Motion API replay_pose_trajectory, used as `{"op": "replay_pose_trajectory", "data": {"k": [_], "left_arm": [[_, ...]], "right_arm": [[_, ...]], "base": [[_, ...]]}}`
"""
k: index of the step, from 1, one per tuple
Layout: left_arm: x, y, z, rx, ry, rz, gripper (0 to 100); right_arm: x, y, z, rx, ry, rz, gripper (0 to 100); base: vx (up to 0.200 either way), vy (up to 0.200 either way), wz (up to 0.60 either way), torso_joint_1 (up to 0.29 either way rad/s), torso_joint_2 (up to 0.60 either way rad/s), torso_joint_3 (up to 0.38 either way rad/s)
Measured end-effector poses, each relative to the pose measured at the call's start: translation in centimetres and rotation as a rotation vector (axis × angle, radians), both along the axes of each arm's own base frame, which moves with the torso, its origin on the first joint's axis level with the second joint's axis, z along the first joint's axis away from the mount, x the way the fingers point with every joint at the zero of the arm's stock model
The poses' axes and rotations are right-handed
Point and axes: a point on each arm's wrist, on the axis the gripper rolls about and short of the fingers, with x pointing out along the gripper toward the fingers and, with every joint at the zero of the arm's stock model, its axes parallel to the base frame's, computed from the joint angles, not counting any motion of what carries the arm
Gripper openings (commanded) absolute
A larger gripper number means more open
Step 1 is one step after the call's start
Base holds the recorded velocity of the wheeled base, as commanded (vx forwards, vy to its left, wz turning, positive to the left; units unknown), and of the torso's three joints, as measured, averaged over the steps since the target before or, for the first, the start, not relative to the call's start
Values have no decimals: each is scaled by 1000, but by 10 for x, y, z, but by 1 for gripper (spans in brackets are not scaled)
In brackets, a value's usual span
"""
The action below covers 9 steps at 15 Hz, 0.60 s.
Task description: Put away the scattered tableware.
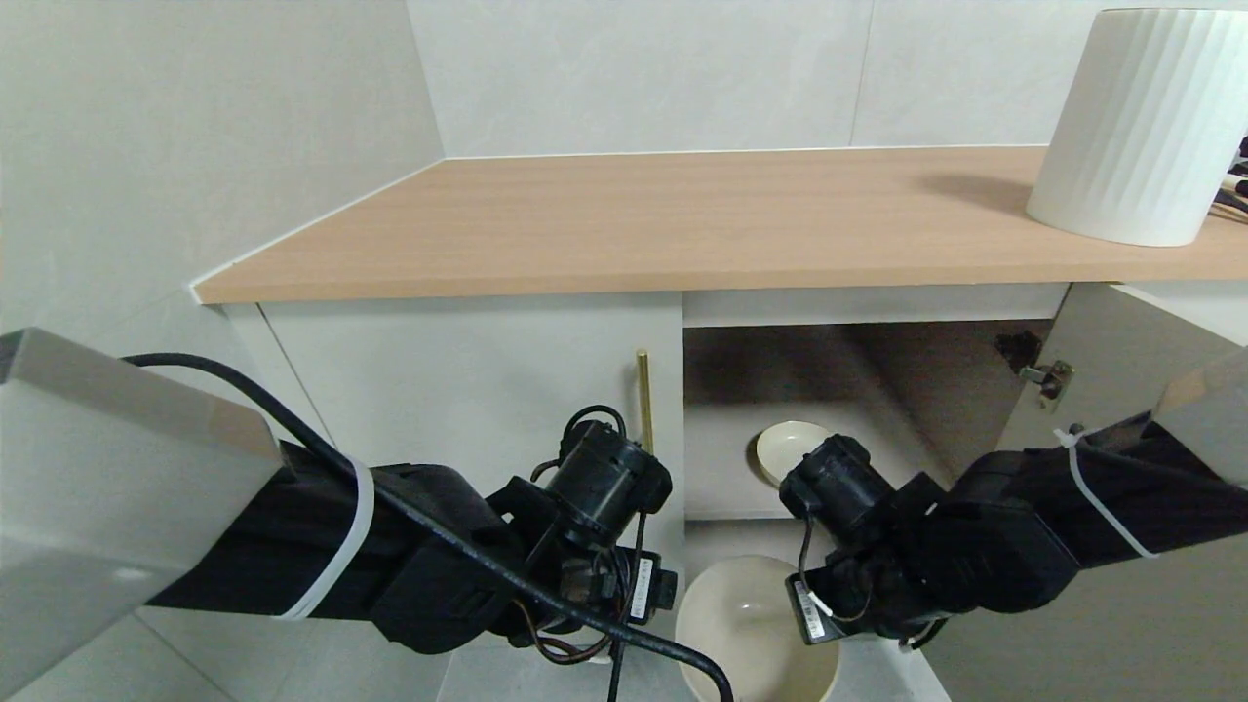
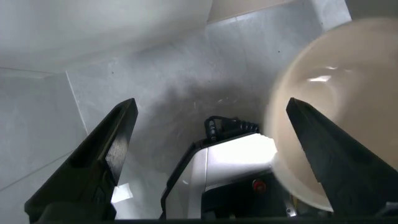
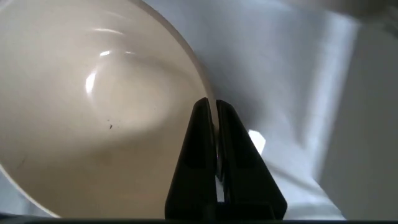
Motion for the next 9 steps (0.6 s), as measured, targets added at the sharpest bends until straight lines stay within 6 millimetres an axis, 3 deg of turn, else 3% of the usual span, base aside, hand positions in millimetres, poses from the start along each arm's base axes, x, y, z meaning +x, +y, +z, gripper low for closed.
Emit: {"op": "replay_pose_trajectory", "data": {"k": [4, 9], "left_arm": [[-1, 1, 4, -6, -10, 2, 100], [-1, 1, 5, -7, -13, 3, 100]], "right_arm": [[31, -24, 5, -107, -75, -178, 0], [76, -42, 20, 44, -178, -421, 0]], "base": [[0, 0, 0, 0, 0, 0], [0, 0, 0, 0, 0, 0]]}}
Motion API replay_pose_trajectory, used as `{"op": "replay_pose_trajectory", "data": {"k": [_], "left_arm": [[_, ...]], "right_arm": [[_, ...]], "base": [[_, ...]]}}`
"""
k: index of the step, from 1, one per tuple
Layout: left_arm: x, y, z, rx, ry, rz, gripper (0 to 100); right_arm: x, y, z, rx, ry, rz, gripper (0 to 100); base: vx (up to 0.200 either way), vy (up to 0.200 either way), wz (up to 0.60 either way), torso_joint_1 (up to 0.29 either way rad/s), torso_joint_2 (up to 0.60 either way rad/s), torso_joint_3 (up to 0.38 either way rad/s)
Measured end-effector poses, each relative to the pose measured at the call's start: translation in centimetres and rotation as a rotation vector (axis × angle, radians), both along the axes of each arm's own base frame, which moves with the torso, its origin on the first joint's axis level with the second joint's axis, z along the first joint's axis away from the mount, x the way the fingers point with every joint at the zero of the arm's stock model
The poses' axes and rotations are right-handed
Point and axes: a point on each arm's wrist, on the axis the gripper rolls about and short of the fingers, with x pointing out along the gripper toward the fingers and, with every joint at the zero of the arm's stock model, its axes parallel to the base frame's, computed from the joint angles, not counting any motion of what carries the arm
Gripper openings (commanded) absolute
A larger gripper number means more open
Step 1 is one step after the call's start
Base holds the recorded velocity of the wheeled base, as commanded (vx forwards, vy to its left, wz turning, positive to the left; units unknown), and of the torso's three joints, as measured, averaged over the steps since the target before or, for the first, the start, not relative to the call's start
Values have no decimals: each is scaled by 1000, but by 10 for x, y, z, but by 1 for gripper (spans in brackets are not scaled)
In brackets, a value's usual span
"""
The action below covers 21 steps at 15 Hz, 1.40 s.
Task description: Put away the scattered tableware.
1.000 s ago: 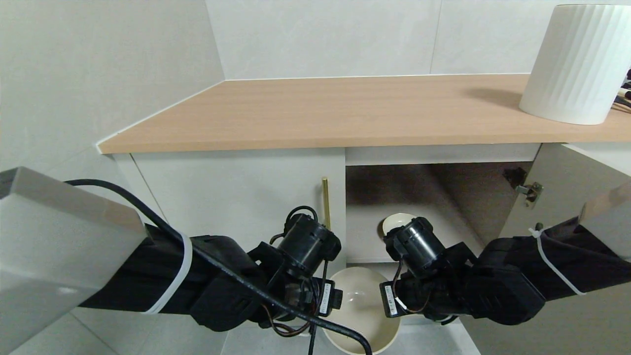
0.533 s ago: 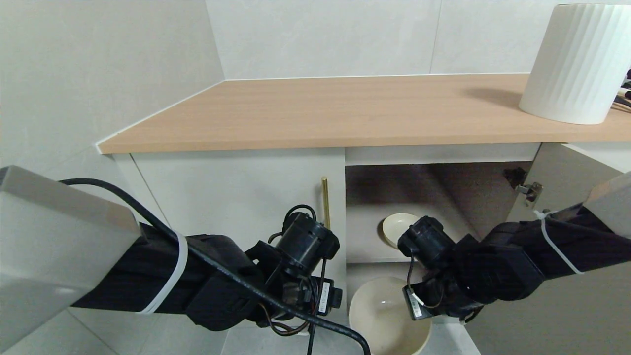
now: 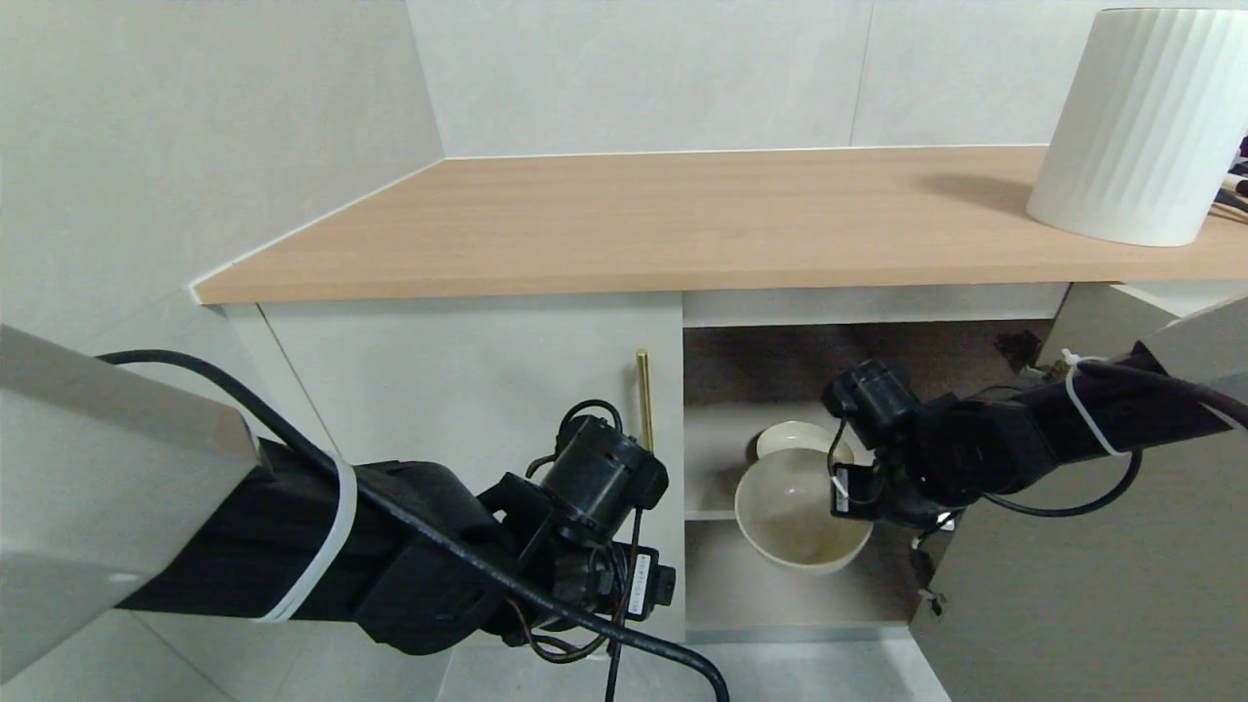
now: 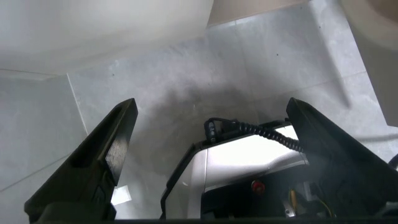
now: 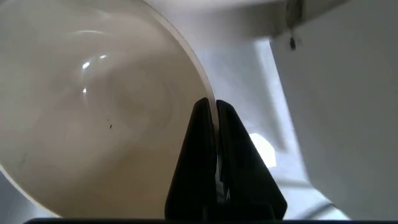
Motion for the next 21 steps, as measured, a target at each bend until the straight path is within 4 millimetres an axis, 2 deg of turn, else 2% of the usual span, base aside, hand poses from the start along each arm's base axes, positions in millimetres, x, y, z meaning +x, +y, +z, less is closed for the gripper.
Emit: {"op": "replay_pose_trajectory", "data": {"k": [4, 8, 14, 21], "left_arm": [[0, 0, 0, 0, 0, 0, 100], [0, 0, 0, 0, -1, 0, 100], [0, -1, 0, 0, 0, -2, 100], [0, -1, -1, 2, 3, -1, 100]], "right_arm": [[35, -11, 1, 91, -116, -110, 0], [64, -20, -8, 147, -150, -210, 0], [90, -27, -27, 190, -156, -290, 0], [108, -31, -38, 198, -167, -316, 0]], "base": [[0, 0, 0, 0, 0, 0], [0, 0, 0, 0, 0, 0], [0, 0, 0, 0, 0, 0], [0, 0, 0, 0, 0, 0]]}}
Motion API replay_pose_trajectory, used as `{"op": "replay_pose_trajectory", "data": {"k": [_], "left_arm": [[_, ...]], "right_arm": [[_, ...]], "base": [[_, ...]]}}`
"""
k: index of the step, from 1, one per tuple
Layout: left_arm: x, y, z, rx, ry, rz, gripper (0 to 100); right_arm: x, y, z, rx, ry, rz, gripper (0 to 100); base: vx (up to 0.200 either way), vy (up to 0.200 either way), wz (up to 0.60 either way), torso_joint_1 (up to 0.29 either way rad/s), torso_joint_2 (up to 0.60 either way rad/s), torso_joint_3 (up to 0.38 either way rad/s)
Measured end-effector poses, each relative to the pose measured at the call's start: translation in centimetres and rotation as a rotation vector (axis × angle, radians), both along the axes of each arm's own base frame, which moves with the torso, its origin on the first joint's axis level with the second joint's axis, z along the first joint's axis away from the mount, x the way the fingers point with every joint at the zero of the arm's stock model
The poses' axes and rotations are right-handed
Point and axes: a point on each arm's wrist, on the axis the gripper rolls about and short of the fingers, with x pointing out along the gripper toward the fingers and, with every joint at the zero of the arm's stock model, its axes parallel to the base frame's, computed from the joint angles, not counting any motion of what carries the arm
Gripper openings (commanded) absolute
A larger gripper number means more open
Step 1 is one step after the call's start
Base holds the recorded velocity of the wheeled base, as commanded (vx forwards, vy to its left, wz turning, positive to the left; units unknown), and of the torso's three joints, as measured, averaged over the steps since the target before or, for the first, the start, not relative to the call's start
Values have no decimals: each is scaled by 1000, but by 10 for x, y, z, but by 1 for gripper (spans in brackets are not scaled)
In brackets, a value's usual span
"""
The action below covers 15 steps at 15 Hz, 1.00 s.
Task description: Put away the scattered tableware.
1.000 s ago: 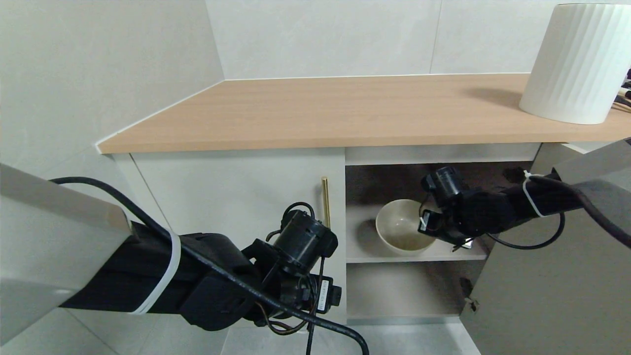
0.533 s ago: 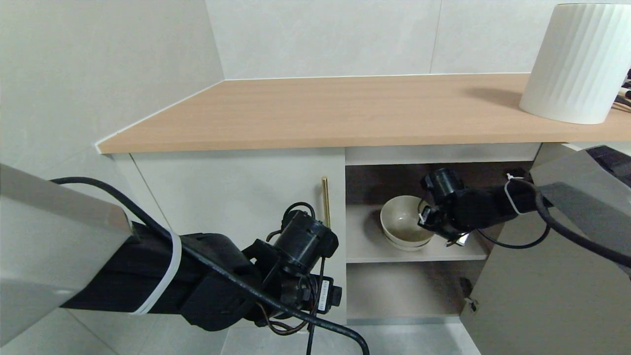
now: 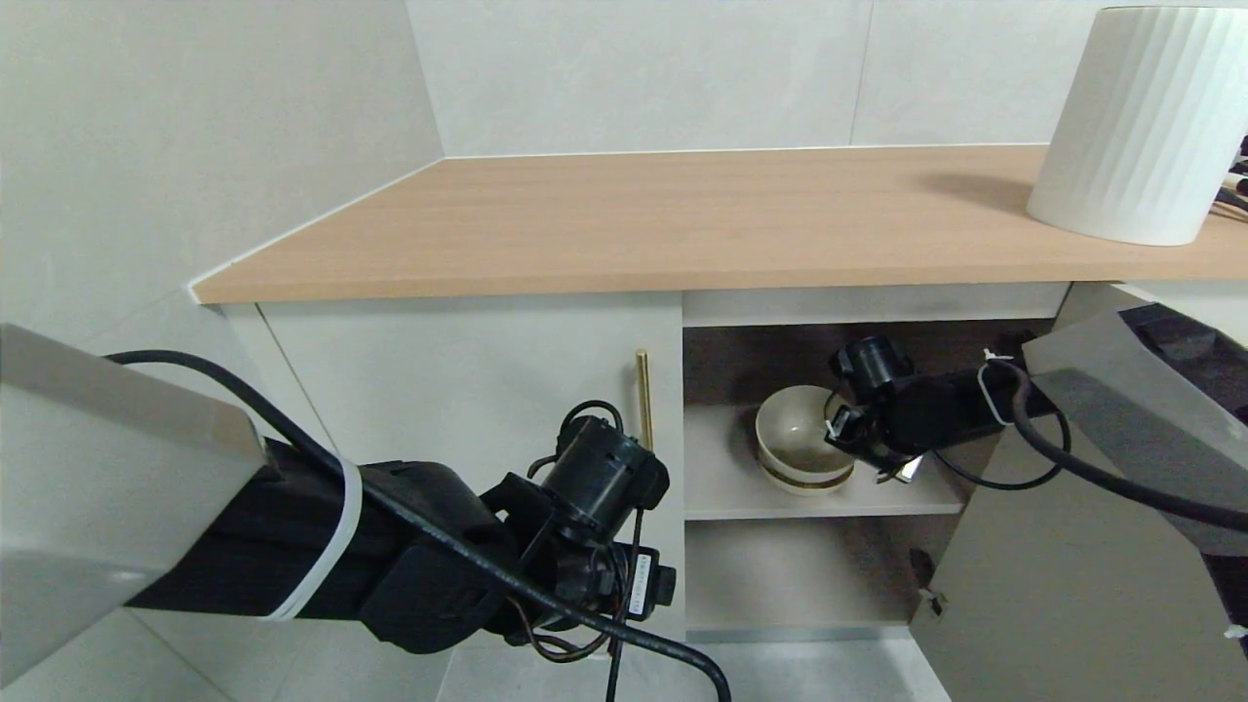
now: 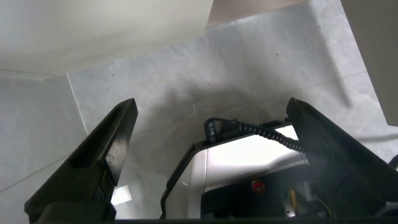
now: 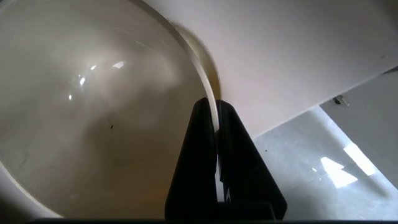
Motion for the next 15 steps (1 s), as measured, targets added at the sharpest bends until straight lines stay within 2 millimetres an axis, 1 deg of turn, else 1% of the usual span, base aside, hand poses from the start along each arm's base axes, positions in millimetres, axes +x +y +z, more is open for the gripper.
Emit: {"op": "replay_pose_trajectory", "data": {"k": [2, 6, 7, 11, 15], "left_arm": [[0, 0, 0, 1, 1, 0, 100], [0, 0, -1, 1, 2, 1, 100], [0, 0, -1, 2, 3, 1, 100], [1, 0, -3, 5, 6, 0, 100], [0, 0, -2, 2, 6, 5, 100]], "right_arm": [[3, -4, -4, -1, 4, -8, 0], [5, -5, -8, -3, 10, -11, 0], [5, -5, -9, -4, 11, -10, 100], [3, -3, -10, 6, 25, 5, 100], [-5, -3, -3, 20, 34, 25, 100]], "base": [[0, 0, 0, 0, 0, 0], [0, 0, 0, 0, 0, 0], [0, 0, 0, 0, 0, 0], [0, 0, 0, 0, 0, 0], [0, 0, 0, 0, 0, 0]]}}
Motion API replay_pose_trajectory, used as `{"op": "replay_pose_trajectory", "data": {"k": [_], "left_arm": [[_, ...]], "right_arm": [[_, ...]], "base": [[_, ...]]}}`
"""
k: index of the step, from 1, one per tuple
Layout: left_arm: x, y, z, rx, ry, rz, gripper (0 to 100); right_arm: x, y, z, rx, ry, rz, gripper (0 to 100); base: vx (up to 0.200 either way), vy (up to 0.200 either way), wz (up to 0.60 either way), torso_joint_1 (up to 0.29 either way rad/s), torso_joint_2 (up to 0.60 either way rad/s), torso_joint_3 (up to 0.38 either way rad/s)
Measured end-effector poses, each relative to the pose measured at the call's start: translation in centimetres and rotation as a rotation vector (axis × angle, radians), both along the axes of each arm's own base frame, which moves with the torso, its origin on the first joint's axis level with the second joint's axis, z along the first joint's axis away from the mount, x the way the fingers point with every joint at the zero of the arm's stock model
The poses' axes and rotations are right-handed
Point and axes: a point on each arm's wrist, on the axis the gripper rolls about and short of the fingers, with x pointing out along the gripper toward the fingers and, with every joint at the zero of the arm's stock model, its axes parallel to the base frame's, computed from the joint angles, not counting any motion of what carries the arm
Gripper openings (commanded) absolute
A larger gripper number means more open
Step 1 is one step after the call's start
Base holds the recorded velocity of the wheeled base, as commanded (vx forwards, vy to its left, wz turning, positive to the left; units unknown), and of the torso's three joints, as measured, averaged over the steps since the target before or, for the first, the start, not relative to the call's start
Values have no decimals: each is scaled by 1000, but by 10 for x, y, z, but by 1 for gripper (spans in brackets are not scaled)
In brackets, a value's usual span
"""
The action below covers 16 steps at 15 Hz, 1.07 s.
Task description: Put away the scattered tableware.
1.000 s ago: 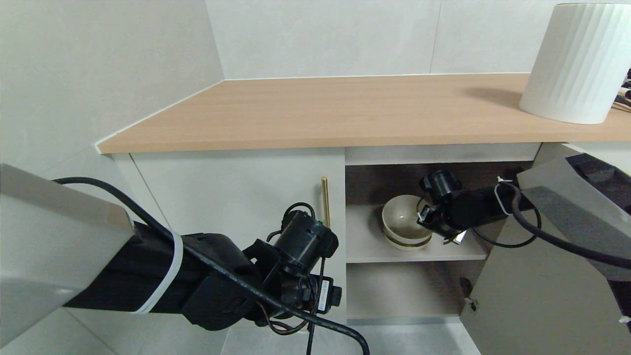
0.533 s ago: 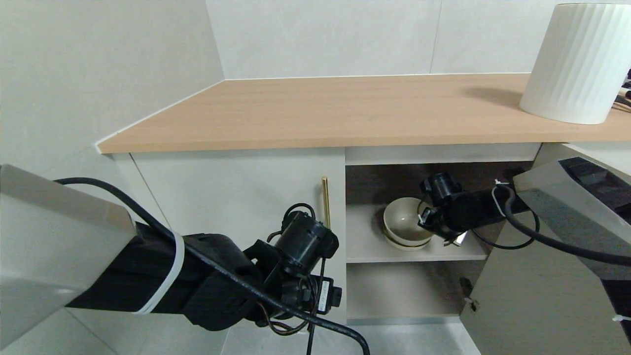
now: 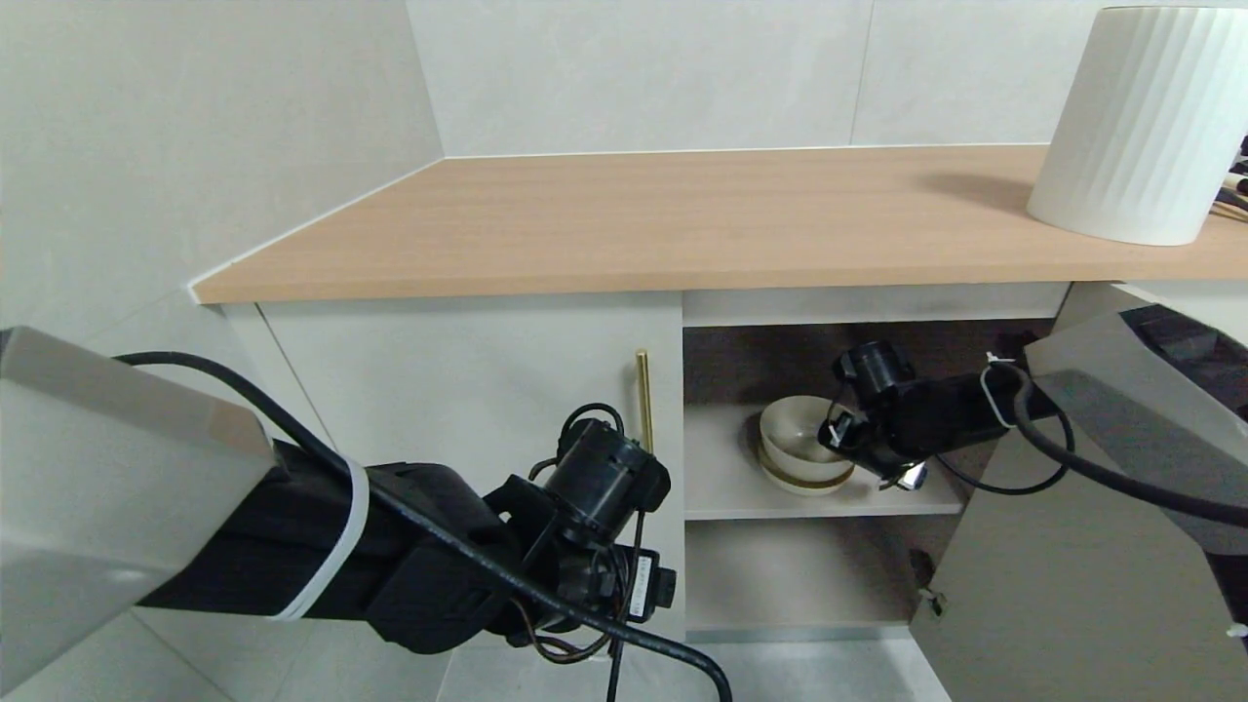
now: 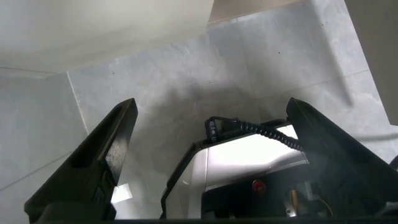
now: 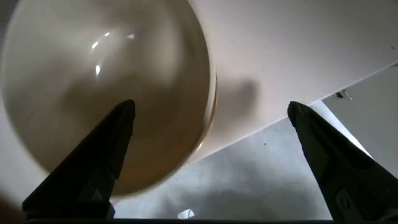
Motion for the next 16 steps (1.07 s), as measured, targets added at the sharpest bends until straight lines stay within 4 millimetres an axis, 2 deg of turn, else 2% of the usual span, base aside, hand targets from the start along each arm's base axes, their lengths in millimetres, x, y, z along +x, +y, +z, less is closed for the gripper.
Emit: {"op": "replay_pose_trajectory", "data": {"k": [2, 5, 8, 10, 12, 14, 16], "left_arm": [[-1, 1, 5, -20, -7, 14, 100], [-8, 20, 24, -43, -41, 35, 100], [-24, 52, 58, -68, -127, 35, 100], [-42, 75, 80, -75, -199, 19, 100], [-58, 97, 89, -80, -238, 39, 100], [-67, 111, 94, -92, -263, 66, 100], [-71, 116, 96, -102, -275, 76, 100]], "right_arm": [[-13, 1, 10, 22, 14, 42, 100], [-54, 1, 37, 9, 43, 168, 100], [-114, -9, 84, -19, 16, 342, 100], [-162, -18, 110, -36, 12, 460, 100], [-204, -25, 119, -46, 37, 540, 100], [-229, -26, 122, -47, 25, 590, 100], [-249, -24, 125, -51, 8, 632, 100]], "base": [[0, 0, 0, 0, 0, 0], [0, 0, 0, 0, 0, 0], [0, 0, 0, 0, 0, 0], [0, 0, 0, 0, 0, 0], [0, 0, 0, 0, 0, 0], [0, 0, 0, 0, 0, 0], [-200, 0, 0, 0, 2, -7]]}}
